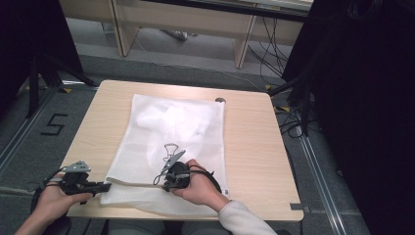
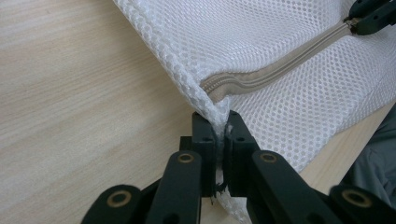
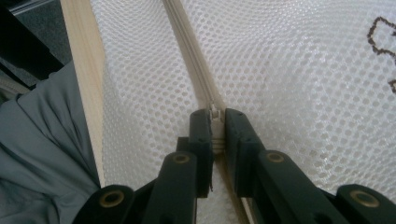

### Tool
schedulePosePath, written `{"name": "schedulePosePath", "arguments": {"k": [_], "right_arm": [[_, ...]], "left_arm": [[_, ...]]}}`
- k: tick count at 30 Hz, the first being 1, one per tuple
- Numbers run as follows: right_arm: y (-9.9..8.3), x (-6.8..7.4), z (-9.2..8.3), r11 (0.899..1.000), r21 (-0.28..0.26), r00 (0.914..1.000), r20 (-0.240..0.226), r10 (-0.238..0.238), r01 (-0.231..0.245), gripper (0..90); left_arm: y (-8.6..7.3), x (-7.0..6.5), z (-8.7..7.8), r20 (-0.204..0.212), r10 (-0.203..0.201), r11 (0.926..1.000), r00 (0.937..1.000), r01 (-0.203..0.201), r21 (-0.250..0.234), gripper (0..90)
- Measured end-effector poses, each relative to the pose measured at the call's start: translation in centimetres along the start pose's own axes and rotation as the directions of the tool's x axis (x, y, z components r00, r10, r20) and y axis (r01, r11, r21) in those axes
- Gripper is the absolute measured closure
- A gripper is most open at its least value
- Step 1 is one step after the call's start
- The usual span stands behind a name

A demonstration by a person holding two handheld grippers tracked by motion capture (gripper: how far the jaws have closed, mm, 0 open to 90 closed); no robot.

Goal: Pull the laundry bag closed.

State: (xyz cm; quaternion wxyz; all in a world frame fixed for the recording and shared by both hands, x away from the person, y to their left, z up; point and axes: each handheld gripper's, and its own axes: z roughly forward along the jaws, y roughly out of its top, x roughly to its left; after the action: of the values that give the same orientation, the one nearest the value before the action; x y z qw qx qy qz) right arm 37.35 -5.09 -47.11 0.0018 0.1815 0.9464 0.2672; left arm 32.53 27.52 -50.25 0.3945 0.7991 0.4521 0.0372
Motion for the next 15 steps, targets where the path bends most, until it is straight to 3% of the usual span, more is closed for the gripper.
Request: {"name": "schedulePosePath", "arguments": {"k": [13,15], "right_arm": [[-0.55,-0.15,-0.39,1.0,-0.001,1.0,0.0,0.004,-0.004,82.6],[-0.6,-0.13,-0.42,1.0,0.001,1.0,0.002,0.007,-0.007,82.5]], "left_arm": [[-0.01,-0.01,0.02,-0.002,-0.001,1.0,1.0,0.001,0.002,84.7],[-0.08,-0.08,0.11,-0.008,-0.005,0.9999,1.0,0.005,-0.015,84.7]]}}
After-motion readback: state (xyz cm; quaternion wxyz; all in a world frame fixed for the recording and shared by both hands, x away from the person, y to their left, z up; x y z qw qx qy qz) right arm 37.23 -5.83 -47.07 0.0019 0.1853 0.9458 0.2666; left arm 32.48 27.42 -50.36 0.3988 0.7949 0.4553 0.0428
